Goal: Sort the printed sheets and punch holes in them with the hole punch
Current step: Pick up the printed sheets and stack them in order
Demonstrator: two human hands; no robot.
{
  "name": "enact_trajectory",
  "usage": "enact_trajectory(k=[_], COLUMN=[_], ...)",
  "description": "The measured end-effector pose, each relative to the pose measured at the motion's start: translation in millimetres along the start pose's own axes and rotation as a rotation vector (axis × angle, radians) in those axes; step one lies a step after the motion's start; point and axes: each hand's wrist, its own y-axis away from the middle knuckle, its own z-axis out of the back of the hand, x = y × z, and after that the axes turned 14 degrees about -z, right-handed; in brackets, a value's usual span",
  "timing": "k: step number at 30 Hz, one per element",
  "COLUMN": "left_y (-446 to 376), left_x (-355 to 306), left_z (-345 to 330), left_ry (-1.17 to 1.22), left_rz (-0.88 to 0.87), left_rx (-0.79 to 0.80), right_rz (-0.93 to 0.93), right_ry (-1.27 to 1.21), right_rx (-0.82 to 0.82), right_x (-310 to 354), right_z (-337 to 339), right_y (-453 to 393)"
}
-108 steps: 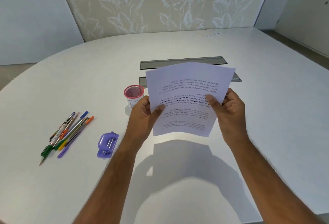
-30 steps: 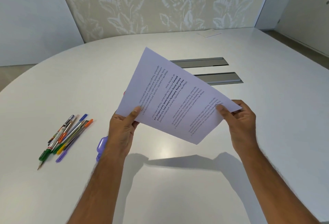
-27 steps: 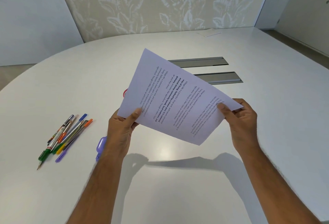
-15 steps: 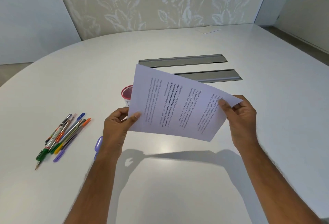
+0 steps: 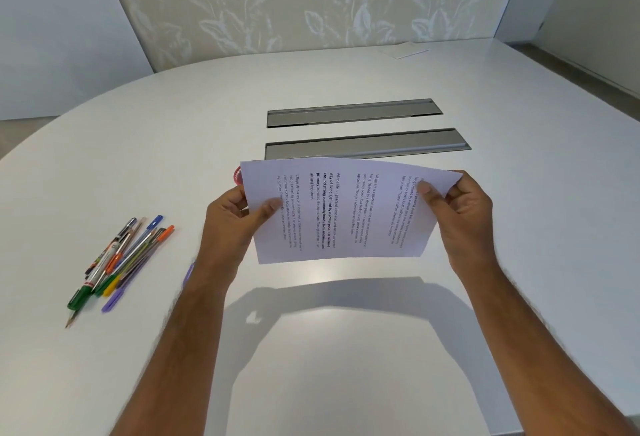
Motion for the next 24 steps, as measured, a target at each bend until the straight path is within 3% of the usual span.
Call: enact_trajectory(k=[7,24], left_y=[19,27], left_x=[35,31], left_z=[-4,-16], left_ry=[-0.164,-0.167], left_rz=[0.099,0.105], left_rx=[0.039,-0.024], right_rz=[-0.150,-0.171], right_ry=[0.065,0.030], right_rx=[0.002,-0.018], right_x=[-40,-45], right_z=[1,-6], right_y=[1,4])
